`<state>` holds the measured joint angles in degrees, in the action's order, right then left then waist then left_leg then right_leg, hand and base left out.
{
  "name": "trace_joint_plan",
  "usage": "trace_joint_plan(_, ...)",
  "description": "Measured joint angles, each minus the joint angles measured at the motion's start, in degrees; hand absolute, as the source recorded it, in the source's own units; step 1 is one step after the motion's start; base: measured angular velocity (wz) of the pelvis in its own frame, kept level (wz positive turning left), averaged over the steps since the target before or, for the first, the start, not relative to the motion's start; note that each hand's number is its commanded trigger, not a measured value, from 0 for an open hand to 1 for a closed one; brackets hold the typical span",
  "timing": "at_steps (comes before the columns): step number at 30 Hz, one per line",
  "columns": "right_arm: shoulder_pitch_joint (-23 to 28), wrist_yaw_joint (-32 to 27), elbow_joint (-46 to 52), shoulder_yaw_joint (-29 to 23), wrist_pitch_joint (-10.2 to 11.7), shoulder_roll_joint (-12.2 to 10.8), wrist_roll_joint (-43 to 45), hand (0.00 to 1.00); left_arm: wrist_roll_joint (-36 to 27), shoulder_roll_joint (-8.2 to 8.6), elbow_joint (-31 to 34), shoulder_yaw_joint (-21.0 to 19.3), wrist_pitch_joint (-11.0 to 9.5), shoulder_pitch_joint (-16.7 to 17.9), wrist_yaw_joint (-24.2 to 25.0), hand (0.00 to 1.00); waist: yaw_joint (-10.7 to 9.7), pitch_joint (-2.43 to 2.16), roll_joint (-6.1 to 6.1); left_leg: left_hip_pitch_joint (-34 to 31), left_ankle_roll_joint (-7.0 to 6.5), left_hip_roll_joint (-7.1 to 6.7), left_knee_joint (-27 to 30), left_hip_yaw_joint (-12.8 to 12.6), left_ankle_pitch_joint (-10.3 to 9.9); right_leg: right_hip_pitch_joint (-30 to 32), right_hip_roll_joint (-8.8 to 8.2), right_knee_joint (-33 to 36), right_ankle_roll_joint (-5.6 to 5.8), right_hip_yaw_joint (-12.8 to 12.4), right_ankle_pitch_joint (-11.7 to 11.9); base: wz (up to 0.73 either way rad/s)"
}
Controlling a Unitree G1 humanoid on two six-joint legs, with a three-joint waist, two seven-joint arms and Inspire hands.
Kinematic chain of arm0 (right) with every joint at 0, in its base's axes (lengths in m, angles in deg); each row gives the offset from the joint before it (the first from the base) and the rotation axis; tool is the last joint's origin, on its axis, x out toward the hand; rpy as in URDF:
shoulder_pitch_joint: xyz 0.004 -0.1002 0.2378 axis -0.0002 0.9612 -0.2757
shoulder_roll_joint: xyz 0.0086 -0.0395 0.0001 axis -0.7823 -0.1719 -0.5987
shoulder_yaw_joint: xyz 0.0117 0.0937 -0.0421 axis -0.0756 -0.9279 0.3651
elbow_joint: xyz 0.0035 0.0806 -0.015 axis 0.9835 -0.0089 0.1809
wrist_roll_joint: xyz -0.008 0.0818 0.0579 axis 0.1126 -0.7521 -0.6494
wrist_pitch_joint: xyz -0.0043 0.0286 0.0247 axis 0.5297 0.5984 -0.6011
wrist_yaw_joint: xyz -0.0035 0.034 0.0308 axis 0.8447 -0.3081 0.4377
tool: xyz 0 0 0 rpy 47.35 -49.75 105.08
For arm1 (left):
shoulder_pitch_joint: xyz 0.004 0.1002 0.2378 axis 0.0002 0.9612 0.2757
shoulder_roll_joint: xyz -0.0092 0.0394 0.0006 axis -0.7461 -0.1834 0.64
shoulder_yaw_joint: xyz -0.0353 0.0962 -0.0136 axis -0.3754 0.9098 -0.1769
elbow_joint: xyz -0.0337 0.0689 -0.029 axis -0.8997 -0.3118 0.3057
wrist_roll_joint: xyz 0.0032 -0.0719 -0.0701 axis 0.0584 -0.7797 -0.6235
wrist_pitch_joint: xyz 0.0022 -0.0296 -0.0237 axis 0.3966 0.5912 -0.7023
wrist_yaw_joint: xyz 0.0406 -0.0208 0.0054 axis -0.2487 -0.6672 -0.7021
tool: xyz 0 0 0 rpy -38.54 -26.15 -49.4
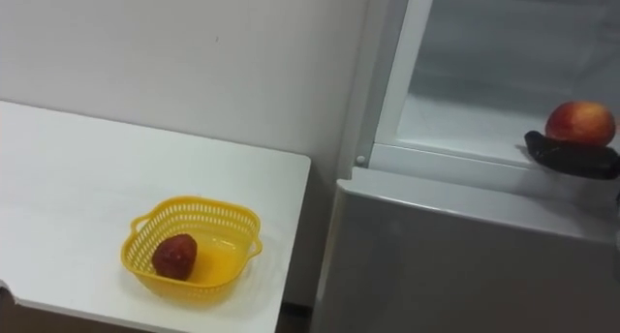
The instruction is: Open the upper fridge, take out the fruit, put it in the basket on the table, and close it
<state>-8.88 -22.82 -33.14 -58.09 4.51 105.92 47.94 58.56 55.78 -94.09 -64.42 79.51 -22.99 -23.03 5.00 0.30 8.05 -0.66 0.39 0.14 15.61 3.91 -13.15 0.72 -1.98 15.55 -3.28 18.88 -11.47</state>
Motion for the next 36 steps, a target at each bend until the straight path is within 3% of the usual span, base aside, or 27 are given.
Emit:
trace_joint_plan(5,-0.9,1.6,-1.2,0.4,-0.6,0.9,0.2,1.00,0.0,-0.08,0.0,0.0,0.3,-0.1,-0.1,0.00,0.2,0.01,-0.03,0.2,0.14,0.08,-0.4,0.0,0.2,-0.2,0.13,-0.2,-0.11,0.0,0.1,0.00)
trace_joint_plan(11,-1.7,0.6,-2.4,0.2,-0.6,5.0,0.2,1.00,0.0,-0.23,0.1,0.0,0.6,-0.5,-0.4,0.00,1.4,0.52,-0.50,0.5,0.42,0.18,-1.1,0.7,0.6,-0.3,0.31,-0.8,-0.33,0.4,-0.1,0.05)
trace_joint_plan(18,-2.1,0.4,-2.8,0.3,-0.8,5.9,0.3,1.00,0.0,-0.73,-0.7,-0.1,0.6,-1.1,0.0,0.00,1.8,1.27,0.77,1.9,0.74,0.57,-2.2,0.8,0.9,-1.8,1.01,-2.2,-0.67,0.5,-0.5,0.01)
trace_joint_plan(24,-2.3,1.0,-3.6,2.5,-1.6,5.9,2.1,1.00,0.0,-0.74,-1.7,-0.1,0.4,-1.7,0.1,0.00,2.2,0.89,1.66,2.6,0.76,1.00,-2.2,1.0,0.9,-3.1,1.50,-3.0,-0.75,1.1,-0.5,0.01)
trace_joint_plan(31,-2.9,0.9,-2.9,2.4,-2.1,5.9,2.1,1.00,0.0,-0.61,-1.7,-0.1,-0.5,-1.7,0.2,0.00,2.7,1.28,1.01,2.7,0.93,1.18,-2.2,0.5,0.8,-3.4,1.60,-3.2,-0.98,1.2,-0.5,0.02)
trace_joint_plan(34,-2.9,1.0,-1.6,2.3,-2.7,5.9,2.1,1.00,0.0,-0.57,-1.6,-0.5,-0.5,-1.6,0.7,0.00,2.7,1.01,0.60,2.2,1.00,1.20,-2.1,0.1,0.8,-2.7,1.56,-3.2,-1.08,0.9,-0.6,-0.04)
trace_joint_plan(36,-2.9,1.1,-0.3,2.3,-3.2,5.9,2.1,1.00,0.0,-0.58,-1.6,-0.8,-0.6,-1.5,0.9,0.00,2.6,0.45,0.05,2.3,1.01,1.13,-2.1,-0.1,0.8,-2.6,1.41,-2.9,-1.08,0.9,-0.6,-0.02)
